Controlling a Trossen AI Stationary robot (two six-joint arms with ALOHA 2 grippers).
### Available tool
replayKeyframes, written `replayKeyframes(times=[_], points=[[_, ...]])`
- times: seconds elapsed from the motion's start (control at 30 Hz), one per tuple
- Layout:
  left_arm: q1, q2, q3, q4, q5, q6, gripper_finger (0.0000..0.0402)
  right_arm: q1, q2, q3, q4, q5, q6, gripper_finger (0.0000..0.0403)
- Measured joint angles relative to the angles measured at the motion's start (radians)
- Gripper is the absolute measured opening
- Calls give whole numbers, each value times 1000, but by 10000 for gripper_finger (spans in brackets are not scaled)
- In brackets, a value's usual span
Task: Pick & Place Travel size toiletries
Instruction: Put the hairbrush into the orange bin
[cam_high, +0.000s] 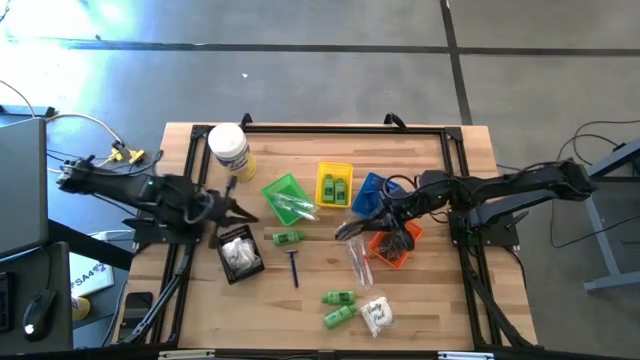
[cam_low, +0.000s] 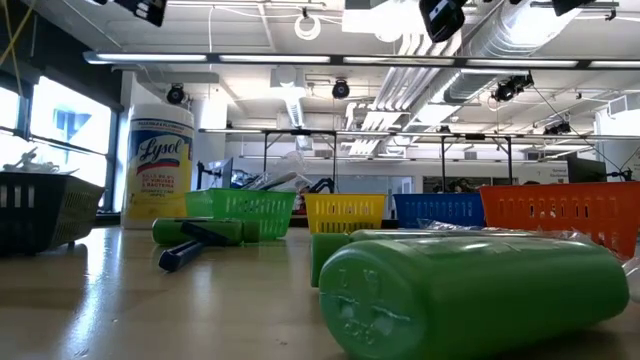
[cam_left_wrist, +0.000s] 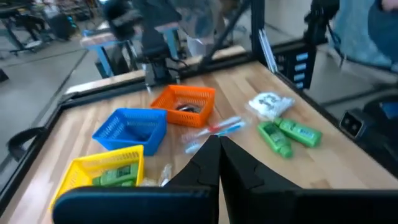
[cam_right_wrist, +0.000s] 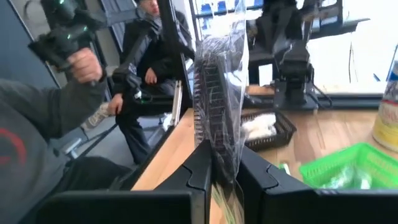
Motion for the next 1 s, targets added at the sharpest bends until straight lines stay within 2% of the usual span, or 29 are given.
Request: replayKeyframes(times=[0.17, 0.23, 0.37, 0.57, 0.73, 0.83, 1.0], points=[[-4, -197, -134, 22, -84, -64, 0, 25, -54, -1, -95, 58, -7, 28], [-4, -264, -209, 84, -126, -69, 0, 32, -75, 0, -119, 92, -15, 29], [-3, -368, -371, 257, -136, -46, 0, 33, -124, -1, -192, 152, -41, 34], [-3, -409, -522, 358, -215, -68, 0, 33, -222, 0, -379, 287, 5, 28], [-3, -408, -588, 385, -230, -73, 0, 33, -289, 0, -581, 390, 127, 33], [-3, -410, -593, 352, -238, -65, 0, 33, -312, 0, -669, 379, 179, 31], [-3, -406, -594, 345, -260, -59, 0, 33, -335, 0, -825, 260, 234, 32]])
